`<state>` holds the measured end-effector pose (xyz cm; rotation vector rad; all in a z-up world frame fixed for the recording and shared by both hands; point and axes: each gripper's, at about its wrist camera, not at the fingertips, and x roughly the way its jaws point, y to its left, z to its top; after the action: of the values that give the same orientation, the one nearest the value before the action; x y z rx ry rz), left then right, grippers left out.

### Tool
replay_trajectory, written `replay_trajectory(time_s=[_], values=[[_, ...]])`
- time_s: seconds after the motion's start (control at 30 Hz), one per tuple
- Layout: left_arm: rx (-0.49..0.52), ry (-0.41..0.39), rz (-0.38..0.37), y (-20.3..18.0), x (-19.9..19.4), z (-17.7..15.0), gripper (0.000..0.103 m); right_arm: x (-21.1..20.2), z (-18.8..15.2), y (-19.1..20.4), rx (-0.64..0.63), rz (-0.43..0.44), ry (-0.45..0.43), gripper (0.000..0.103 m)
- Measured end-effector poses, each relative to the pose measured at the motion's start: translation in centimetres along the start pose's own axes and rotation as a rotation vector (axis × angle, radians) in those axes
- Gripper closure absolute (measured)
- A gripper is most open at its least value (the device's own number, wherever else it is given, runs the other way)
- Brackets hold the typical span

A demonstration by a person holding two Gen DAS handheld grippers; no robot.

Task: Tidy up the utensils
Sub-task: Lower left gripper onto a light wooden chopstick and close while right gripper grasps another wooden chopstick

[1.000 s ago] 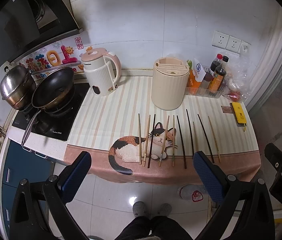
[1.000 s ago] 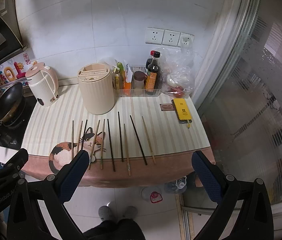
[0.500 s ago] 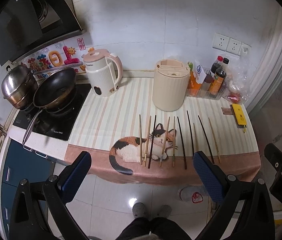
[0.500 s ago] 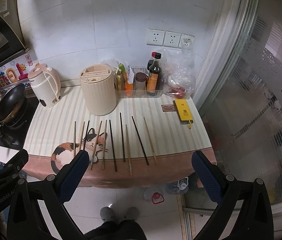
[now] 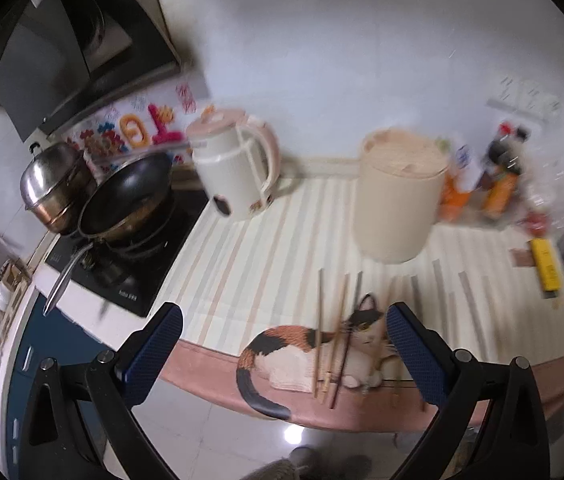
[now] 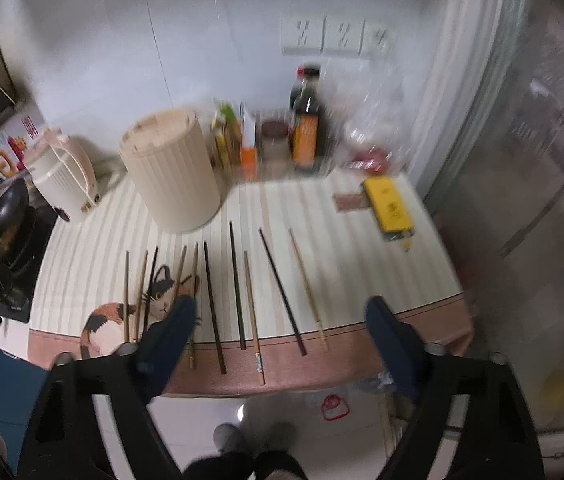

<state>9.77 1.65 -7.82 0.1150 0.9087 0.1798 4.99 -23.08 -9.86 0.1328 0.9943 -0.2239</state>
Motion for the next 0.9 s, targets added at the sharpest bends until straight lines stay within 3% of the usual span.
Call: replay_trajectory(time_s=[0.13, 0.27, 0.37, 0.4, 0.63, 0.9], values=[[0.014, 0.106, 0.022, -0.4, 6.2, -0.4, 0.000, 6.8, 0.3, 0.2, -0.001, 0.050, 0.116, 0.050], [0.040, 0.277, -0.039, -1.2, 13.8, -1.5, 0.002, 13.1, 0.0, 1.0, -0.002, 0.074, 0.217, 0.072], [0.052, 0.393, -0.080, -1.5, 19.2, -2.1, 0.023, 17.1, -0.1, 1.6, 0.008, 0.068, 0.281, 0.085], [0.049, 0.441, -0.092, -1.5, 21.3, -2.5, 0.031, 18.1, -0.2, 1.8, 0.015, 0.062, 0.299, 0.086], [0.057, 0.573, -0.165, -2.9, 27.5, -3.9, 0.039, 25.1, -0.4, 2.9, 0.051, 0.054, 0.462, 0.085], [0.106, 0.564, -0.218, -3.8, 27.3, -4.5, 0.097, 29.5, -1.2, 3.8, 0.016, 0.000, 0.558, 0.085]])
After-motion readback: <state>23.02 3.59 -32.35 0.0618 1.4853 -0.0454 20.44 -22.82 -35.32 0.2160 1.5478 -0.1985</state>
